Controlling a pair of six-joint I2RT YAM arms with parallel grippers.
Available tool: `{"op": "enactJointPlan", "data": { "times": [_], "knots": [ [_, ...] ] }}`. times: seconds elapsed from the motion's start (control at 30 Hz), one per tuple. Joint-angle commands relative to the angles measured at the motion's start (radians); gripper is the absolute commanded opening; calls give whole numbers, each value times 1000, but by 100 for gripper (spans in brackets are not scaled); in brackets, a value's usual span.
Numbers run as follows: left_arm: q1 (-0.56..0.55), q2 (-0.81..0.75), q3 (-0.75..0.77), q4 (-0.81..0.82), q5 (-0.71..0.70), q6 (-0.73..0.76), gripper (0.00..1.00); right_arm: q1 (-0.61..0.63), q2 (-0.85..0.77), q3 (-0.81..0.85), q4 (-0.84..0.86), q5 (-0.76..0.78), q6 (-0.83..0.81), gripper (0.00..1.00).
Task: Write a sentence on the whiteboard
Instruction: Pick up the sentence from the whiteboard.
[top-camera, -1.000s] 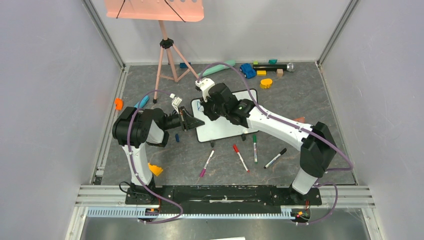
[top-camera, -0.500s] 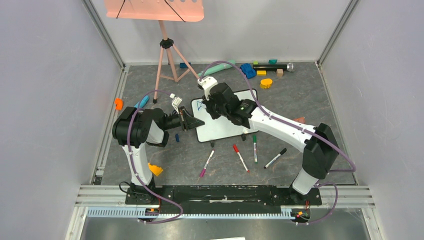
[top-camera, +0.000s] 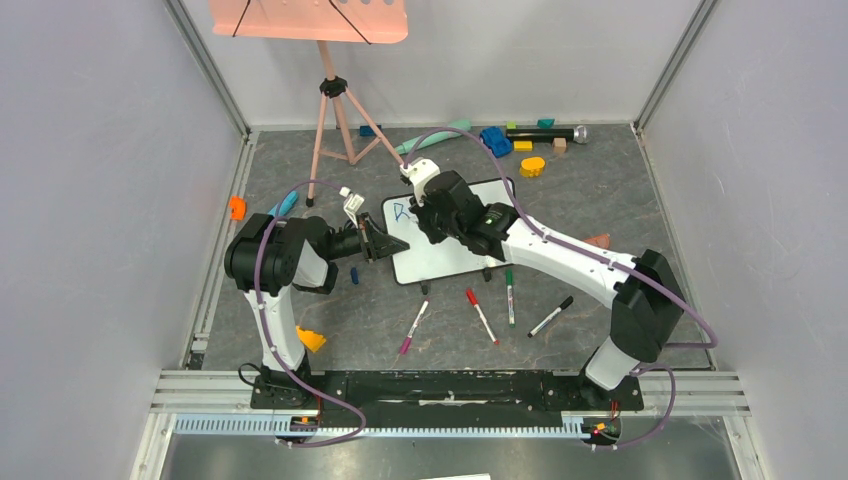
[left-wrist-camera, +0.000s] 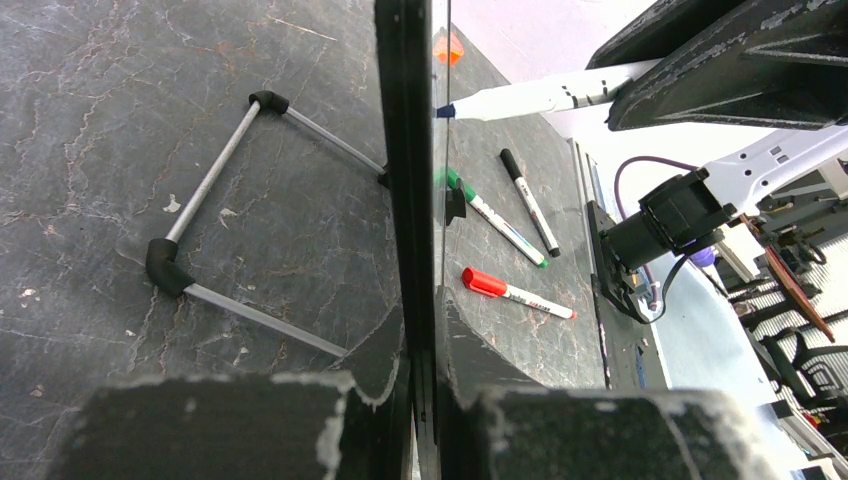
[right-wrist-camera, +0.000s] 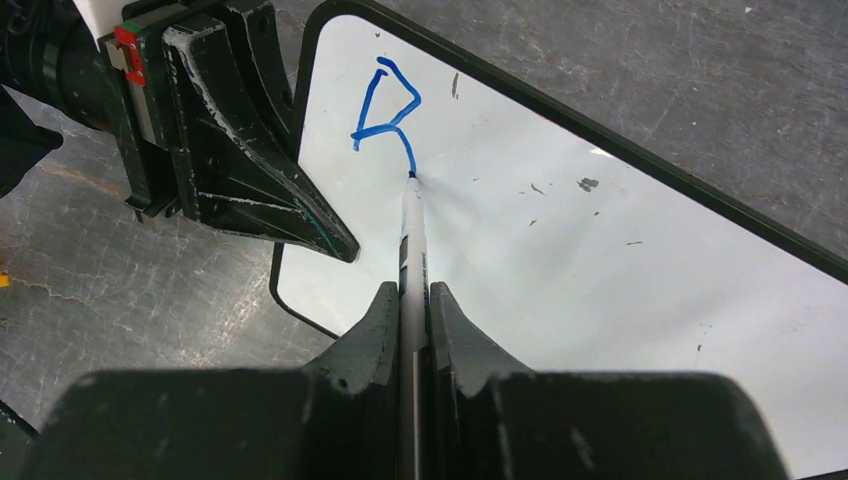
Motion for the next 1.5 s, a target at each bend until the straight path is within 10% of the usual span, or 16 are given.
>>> {"op": "enactJointPlan", "data": {
  "times": [0.0, 1.47],
  "knots": [
    [2, 26, -20, 37, -26, 164, 2, -12, -3, -6, 6, -7, -3, 0],
    [2, 24, -20, 37, -27, 169, 2, -13, 58, 104, 46, -53, -24, 0]
  ]
}}
